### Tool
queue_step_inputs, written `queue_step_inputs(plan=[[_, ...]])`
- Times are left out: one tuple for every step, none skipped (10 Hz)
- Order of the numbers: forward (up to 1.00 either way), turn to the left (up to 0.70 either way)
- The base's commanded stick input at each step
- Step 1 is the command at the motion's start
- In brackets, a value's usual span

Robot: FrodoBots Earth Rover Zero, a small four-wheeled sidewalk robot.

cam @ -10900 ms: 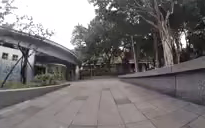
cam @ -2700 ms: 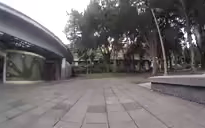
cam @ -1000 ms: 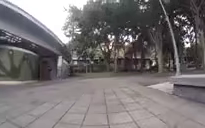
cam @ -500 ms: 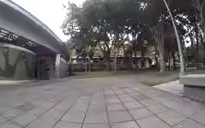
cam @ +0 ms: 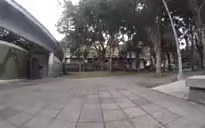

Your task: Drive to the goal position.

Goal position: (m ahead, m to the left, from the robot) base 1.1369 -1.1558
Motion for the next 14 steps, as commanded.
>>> queue_step_inputs(plan=[[0.7,-0.14],[0.7,-0.14],[0.7,-0.14],[0.7,-0.14],[0.7,-0.14],[0.7,-0.14],[0.7,-0.14],[0.7,-0.14],[0.7,-0.14],[0.0,-0.7],[0.0,-0.7],[0.0,-0.7],[0.0,-0.7],[0.0,-0.7]])
